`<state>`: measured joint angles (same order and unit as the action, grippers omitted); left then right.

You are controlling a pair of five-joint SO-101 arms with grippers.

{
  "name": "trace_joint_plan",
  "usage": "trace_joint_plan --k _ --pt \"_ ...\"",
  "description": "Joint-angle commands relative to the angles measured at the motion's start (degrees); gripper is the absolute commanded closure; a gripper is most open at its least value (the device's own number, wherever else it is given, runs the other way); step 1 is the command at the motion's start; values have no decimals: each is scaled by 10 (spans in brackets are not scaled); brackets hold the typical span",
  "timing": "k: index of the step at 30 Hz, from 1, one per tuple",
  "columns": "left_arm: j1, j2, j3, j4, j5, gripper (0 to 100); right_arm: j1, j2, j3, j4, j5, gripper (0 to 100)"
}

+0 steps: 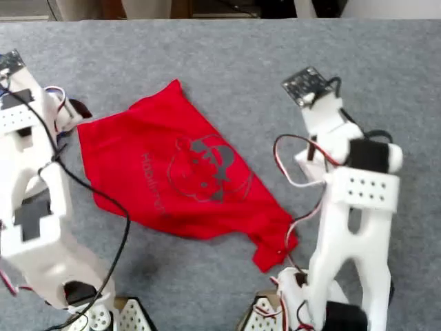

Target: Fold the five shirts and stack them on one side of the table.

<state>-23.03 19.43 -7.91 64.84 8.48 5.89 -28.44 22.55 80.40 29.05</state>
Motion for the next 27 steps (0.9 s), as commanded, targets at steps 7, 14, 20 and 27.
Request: trace_joint_plan --k 7,14,20,27 --pt "30 178 -286 128 75 704 -15 63 -26 -68 -18 764" --pt "14 266 -404 185 86 733 -15 124 -26 -141 -18 764" --pt "14 313 -453 214 90 736 -16 189 -29 -222 -39 764" --pt "14 340 -466 209 91 736 -16 243 -10 -331 -51 764"
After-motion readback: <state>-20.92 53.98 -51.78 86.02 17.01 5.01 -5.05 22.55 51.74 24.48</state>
